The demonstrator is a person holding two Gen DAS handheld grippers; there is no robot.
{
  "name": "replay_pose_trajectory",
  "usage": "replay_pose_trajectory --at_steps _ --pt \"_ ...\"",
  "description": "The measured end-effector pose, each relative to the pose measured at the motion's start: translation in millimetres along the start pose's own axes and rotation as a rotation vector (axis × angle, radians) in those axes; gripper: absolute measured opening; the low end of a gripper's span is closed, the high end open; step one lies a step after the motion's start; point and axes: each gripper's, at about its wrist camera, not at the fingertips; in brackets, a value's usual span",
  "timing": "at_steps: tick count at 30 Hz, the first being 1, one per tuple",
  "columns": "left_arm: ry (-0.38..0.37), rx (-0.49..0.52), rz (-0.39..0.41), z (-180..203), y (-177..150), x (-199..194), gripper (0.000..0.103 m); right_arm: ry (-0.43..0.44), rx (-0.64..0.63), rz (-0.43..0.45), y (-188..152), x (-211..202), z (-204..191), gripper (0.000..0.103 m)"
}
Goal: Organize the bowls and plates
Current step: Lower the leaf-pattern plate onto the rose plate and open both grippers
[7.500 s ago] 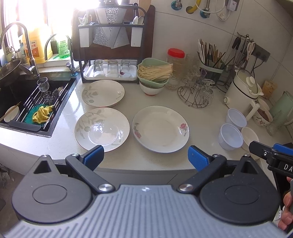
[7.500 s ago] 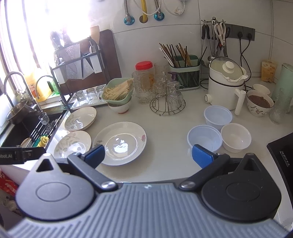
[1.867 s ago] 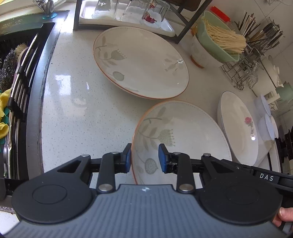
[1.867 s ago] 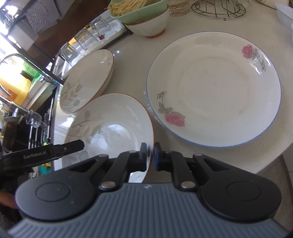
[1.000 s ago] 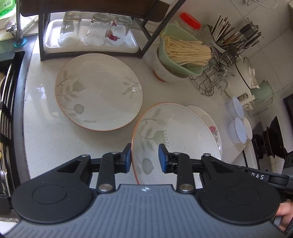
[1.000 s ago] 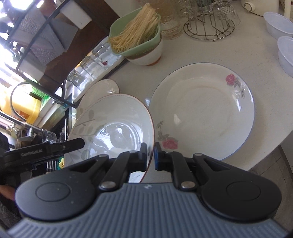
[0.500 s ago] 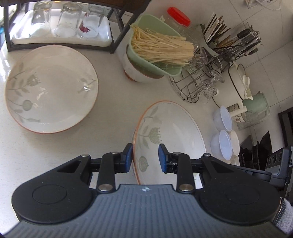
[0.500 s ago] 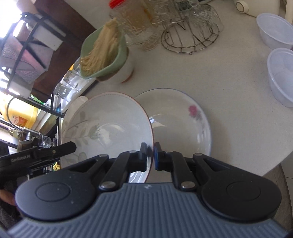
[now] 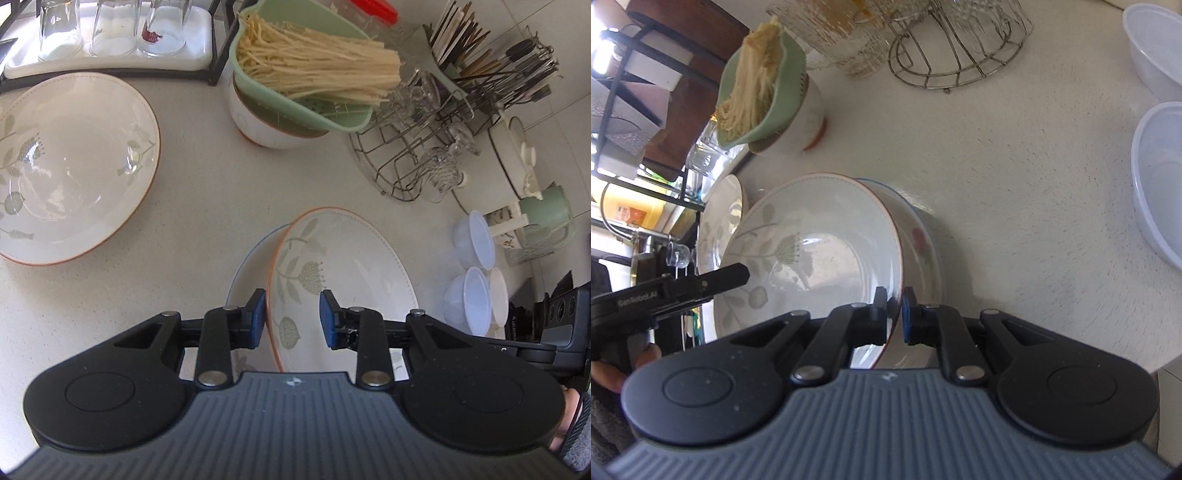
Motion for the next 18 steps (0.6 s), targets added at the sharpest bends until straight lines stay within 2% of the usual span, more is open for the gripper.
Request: replay_pose_trajectory --at_steps 7,14,16,18 --pt "0.065 0.003 -0.051 9.5 -4.5 12.3 0.034 -0.014 -0.049 -0.049 6.8 9.3 6.1 0.011" --pt "0.137 -0.007 -0.073 14.3 -5.4 20.7 0.034 -0.015 -0.072 -0.058 10.2 15.9 3.6 0.011" --pt "0.177 -0.036 -0.085 15.8 -5.8 23.5 0.034 -0.028 -0.073 -0.055 9.6 17.8 2.0 0.011" --pt "0.232 -0.014 -0.106 23.5 -4.6 29.3 0.035 -0.04 -0.075 -0.045 8.7 19.8 -0.6 0.011"
Point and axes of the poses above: each gripper's, at about its wrist camera, not at the fingertips, and x roughly the way its jaws point, z to its right, y to its top, and after that the axes turned 13 degrees about x, right-handed
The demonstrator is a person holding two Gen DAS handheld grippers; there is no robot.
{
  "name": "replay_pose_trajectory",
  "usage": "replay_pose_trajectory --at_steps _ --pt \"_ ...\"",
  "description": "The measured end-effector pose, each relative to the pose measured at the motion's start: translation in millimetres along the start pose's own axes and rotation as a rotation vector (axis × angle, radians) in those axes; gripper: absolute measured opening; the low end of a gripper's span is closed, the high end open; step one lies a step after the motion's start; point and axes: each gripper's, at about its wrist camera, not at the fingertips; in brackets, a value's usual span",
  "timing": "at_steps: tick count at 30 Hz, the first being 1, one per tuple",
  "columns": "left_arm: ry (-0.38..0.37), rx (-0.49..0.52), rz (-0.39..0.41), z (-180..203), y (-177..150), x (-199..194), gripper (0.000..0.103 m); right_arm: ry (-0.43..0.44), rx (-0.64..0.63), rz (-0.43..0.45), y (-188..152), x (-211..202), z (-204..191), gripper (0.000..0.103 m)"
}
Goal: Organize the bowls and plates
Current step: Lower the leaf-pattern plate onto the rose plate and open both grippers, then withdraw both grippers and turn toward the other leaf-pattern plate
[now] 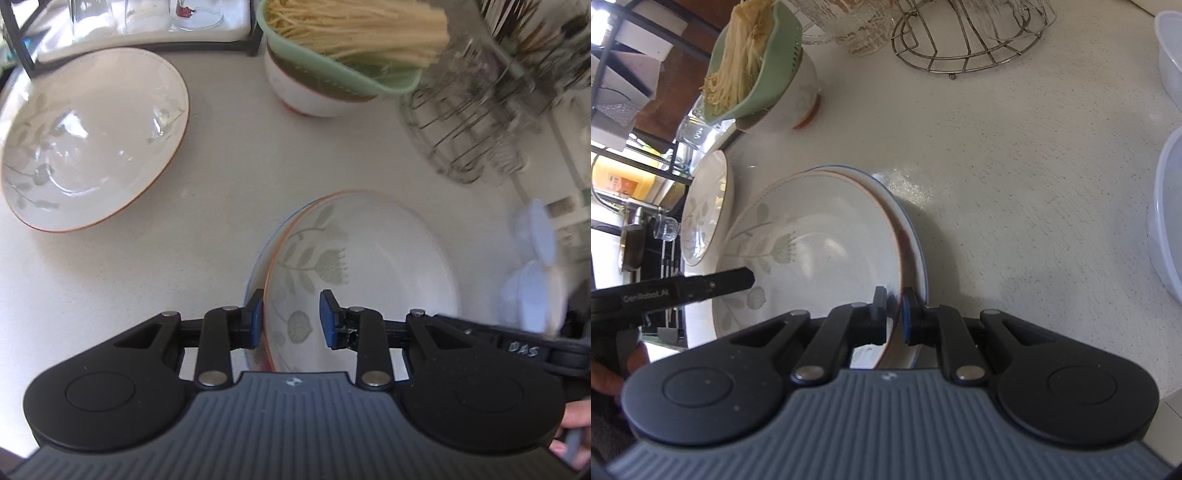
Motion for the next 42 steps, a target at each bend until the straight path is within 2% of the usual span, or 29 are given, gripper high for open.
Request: replay_pose_trajectory --at_steps 3,14,20,25,30,37,42 --pt "0.024 0.008 -0.007 4.0 2.4 0.2 0.035 -0.009 0.002 0.028 -0.1 0.2 -1.6 0.011" --pt "0.005 0.0 -0.052 3.3 -0.4 1.9 0.038 -0.038 0.007 0.075 -5.6 -2.3 -5.4 0.011" --pt "0.0 -0.024 -0.066 4.4 -5.8 0.3 0.04 -0.047 -0.001 0.093 -8.0 -1.7 -7.1 0.011" --pt "0.008 -0.088 -0.092 1.4 -0.9 -2.7 0.044 -0.05 -0.016 0.101 -9.3 -0.5 -7.6 0.011" --pt "0.009 -0.089 -0.107 0.6 -5.6 -3.2 0.044 -0.051 -0.039 0.117 -9.8 0.1 -10.7 0.01" --pt "0.012 -0.081 -0.077 2.6 -12.1 -11.0 0.044 -0.061 -0.065 0.221 -9.0 -18.0 -19.2 0.01" --pt "0.042 -0.015 -0.018 9.9 -10.6 -26.6 0.044 -0.071 -0.086 0.276 -10.2 -32.2 -28.0 0.01"
Point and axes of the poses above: each gripper's, at about its wrist camera, not at the fingertips, and x roughly the way its jaws point, z to its right, y to its top, and after that the axes turned 13 degrees about x, right-handed
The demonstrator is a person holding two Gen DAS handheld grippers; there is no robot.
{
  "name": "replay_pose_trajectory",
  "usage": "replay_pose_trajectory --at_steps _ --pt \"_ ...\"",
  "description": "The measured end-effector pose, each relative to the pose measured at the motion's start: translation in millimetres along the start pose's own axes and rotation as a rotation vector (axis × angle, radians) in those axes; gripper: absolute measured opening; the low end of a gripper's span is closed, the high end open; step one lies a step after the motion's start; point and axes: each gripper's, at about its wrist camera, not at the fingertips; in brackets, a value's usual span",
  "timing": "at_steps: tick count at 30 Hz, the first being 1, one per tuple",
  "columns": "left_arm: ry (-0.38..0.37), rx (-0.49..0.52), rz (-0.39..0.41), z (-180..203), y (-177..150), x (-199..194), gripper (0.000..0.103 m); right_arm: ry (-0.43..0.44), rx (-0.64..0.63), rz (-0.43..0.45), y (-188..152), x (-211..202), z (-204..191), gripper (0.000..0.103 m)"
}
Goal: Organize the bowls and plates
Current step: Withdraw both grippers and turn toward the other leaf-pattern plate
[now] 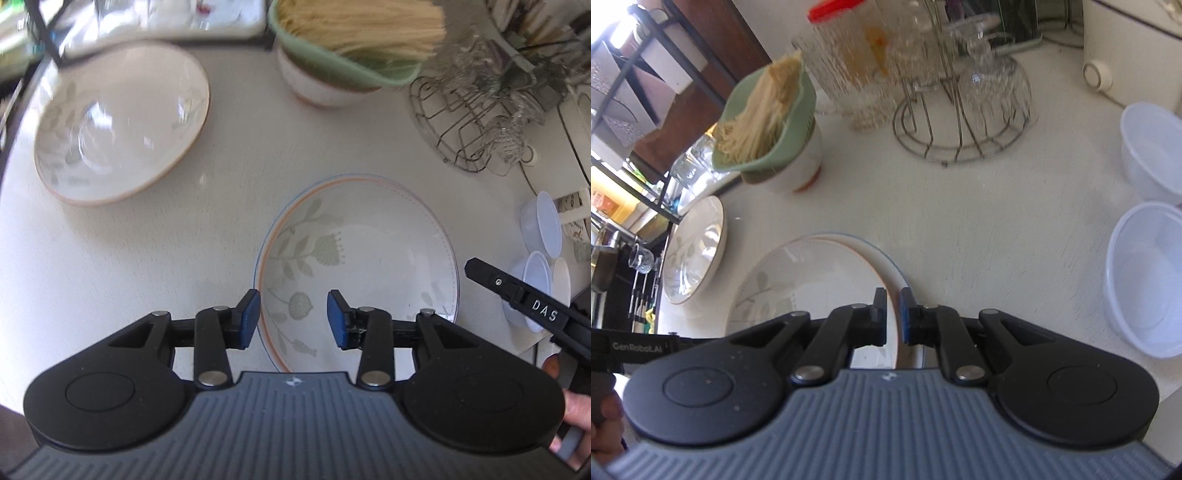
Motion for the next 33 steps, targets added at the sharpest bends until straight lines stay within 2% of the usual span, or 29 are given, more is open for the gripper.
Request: replay_pose_trajectory --at_steps 8,14,18,25,33 --pt "-0.016 0.107 0.137 12.6 0.4 -41.5 0.044 0.001 -0.029 0.107 1.1 -37.5 -20.8 0.01" --pt "-0.021 0.184 0.239 10.4 -6.2 -83.2 0.044 -0.001 -0.036 0.187 -10.7 -69.4 -44.1 0.01" --pt "-0.031 0.205 0.279 -2.4 -16.4 -111.7 0.044 0.002 -0.042 0.232 -26.8 -90.9 -65.0 0.01" --pt "-0.065 0.23 0.397 -31.1 -41.4 -167.4 0.044 0.032 -0.066 0.312 -59.5 -123.3 -107.8 0.01" --pt "-0.067 0.224 0.415 -70.4 -72.1 -190.4 0.045 0.053 -0.103 0.341 -98.3 -126.1 -150.1 0.01"
Point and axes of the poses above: each gripper's, at about its wrist camera, not at the fingertips, and x roughly the way its jaws point, z to its right, y to its top, and after that the axes turned 13 degrees about x, right-handed
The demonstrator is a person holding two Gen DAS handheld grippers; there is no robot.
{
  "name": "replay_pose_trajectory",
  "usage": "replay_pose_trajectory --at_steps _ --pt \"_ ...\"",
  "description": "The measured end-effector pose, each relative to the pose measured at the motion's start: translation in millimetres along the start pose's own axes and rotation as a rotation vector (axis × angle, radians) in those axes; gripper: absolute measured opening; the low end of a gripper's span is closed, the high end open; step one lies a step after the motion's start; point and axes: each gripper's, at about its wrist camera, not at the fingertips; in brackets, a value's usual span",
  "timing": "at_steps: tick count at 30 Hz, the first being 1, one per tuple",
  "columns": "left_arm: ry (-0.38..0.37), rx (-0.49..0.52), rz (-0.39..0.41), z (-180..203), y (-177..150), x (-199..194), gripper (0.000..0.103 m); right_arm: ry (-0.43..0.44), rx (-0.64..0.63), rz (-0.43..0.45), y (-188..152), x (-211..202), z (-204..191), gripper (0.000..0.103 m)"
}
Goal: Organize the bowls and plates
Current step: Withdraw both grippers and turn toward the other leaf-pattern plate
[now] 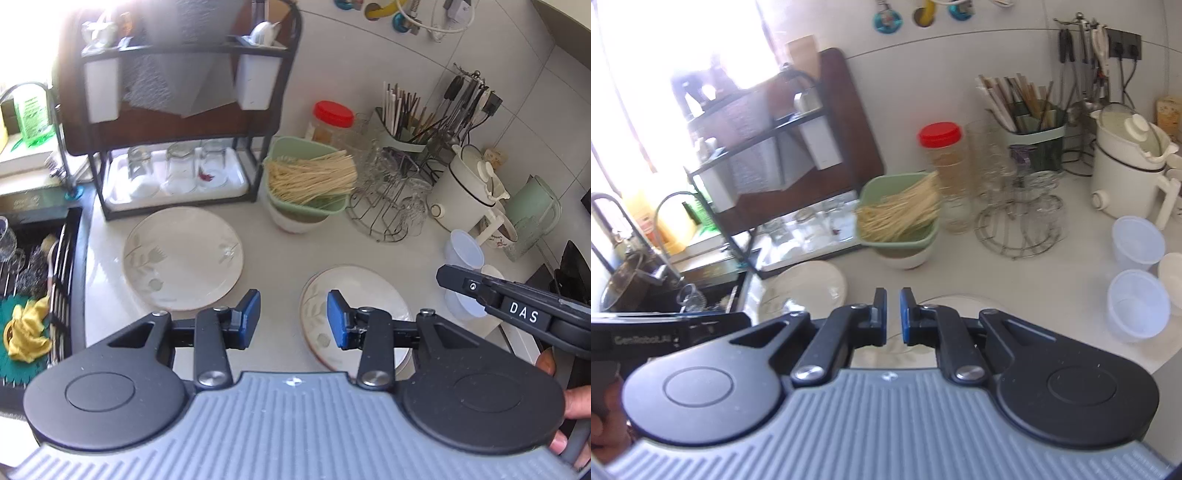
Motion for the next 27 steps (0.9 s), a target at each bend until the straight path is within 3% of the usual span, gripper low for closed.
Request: replay_pose_trajectory --at_steps 13,27 --pt "0.037 -0.031 -0.034 -38.3 -43.2 -29.1 0.045 0.013 -0.029 -0.039 -47.7 -2.9 -46.8 0.011" --pt "0.074 -0.092 -0.048 -58.9 -70.3 -27.7 0.046 0.009 -0.116 -0.11 -76.0 6.8 -70.4 0.012"
Point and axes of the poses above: each gripper's, at about its wrist camera, not at the fingertips, and x roughly the way its jaws point, z to its right, y to its top, and after that the axes turned 13 degrees about x, right-handed
